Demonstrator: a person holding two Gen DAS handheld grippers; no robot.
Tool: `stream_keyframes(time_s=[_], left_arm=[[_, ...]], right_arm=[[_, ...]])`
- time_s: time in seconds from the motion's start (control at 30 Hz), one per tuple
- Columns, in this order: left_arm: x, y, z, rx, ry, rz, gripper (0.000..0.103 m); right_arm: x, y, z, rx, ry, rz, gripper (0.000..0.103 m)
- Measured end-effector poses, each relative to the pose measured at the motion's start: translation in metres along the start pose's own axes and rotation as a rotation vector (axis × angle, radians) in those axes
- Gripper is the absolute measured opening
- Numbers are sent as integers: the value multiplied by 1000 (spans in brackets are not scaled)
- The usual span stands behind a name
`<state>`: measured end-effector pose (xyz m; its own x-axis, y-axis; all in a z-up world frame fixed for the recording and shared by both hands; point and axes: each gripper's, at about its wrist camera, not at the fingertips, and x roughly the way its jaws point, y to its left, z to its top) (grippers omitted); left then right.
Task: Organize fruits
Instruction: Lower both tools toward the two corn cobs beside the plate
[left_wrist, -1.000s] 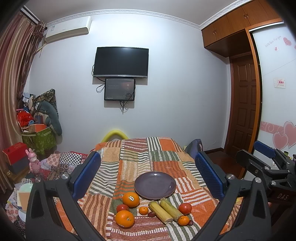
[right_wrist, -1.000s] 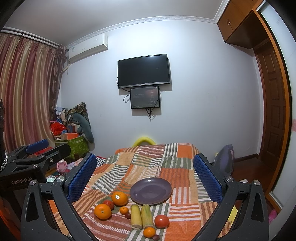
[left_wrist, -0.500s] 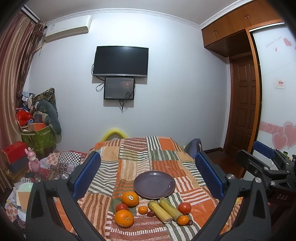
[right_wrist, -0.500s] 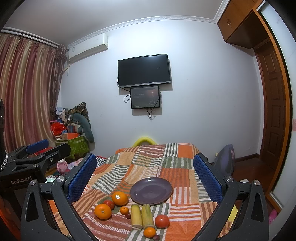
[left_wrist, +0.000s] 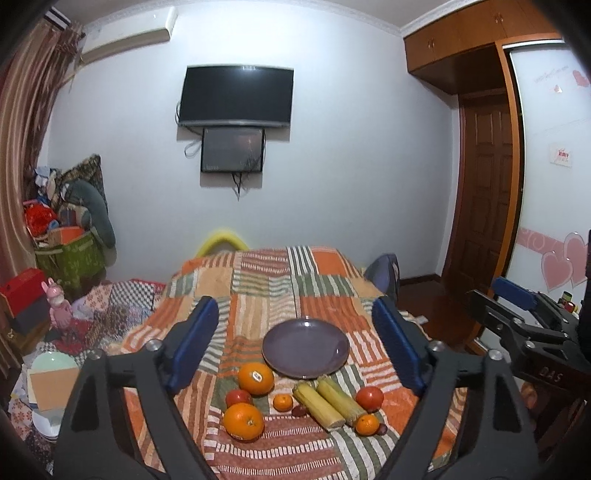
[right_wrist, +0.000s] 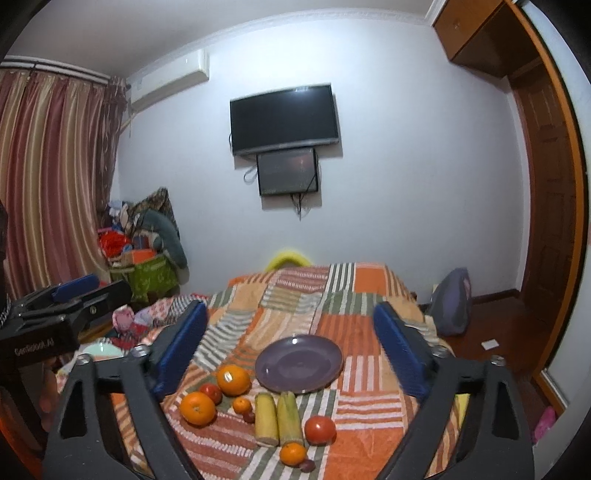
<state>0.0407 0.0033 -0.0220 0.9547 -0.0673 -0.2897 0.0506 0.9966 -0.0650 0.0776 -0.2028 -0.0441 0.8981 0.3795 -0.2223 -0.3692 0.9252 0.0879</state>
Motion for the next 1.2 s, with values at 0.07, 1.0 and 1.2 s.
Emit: stream_keyframes(time_s=[0.07, 1.0, 1.2], left_arm=[[10, 3, -2, -4, 35, -8, 74], [182, 16, -85, 12, 510, -63, 66], [201, 14, -104, 40, 567, -64, 66]], right_arm=[[8, -4, -5, 0, 35, 12, 77], [140, -40, -93, 22, 551, 132, 40], [160, -38, -112, 25, 641, 172, 36]])
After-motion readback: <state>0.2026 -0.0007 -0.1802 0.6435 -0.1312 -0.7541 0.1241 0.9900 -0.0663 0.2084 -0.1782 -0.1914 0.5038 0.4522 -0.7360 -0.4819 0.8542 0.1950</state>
